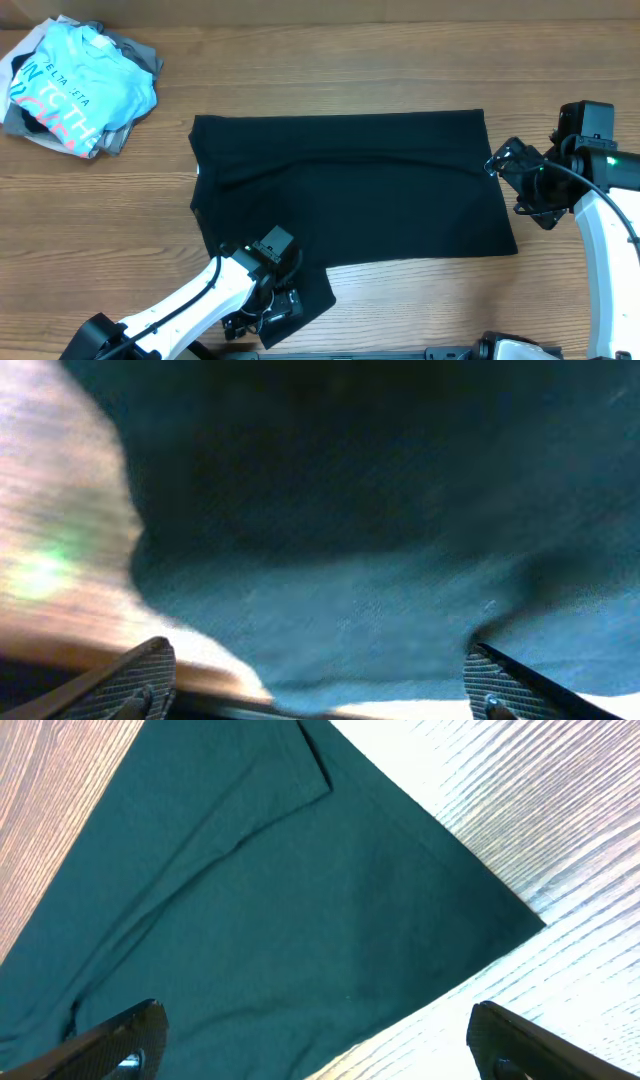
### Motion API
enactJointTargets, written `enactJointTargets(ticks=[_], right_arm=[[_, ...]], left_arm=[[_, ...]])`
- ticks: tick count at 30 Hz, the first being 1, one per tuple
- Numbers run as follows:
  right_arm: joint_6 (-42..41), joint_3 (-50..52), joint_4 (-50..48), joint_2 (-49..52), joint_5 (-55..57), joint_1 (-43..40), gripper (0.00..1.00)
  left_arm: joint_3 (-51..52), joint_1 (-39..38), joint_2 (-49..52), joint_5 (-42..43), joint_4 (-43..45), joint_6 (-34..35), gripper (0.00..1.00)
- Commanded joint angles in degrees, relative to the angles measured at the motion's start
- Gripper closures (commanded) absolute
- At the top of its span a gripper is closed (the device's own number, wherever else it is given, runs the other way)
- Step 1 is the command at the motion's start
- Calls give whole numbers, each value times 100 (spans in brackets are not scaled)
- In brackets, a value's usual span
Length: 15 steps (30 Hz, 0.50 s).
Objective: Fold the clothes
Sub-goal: 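Move the left gripper to the bottom-left hem and right gripper to right edge, then grasp the black shirt's bottom-left hem and right edge with both grippers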
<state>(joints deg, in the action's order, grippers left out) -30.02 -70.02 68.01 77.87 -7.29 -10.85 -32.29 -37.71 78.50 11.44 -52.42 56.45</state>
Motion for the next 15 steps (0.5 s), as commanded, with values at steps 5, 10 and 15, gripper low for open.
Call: enactJointTargets(ticks=[5, 10, 15], right_arm=[[-48, 26, 83, -4, -33, -13, 0], [-470, 26, 192, -4, 28, -15, 0], [-772, 33, 291, 35, 361, -15, 6]], left_arm=[[564, 42, -57, 129, 544, 101, 17], [601, 44, -57, 240, 619, 98, 29], [601, 44, -57, 264, 619, 98, 42]])
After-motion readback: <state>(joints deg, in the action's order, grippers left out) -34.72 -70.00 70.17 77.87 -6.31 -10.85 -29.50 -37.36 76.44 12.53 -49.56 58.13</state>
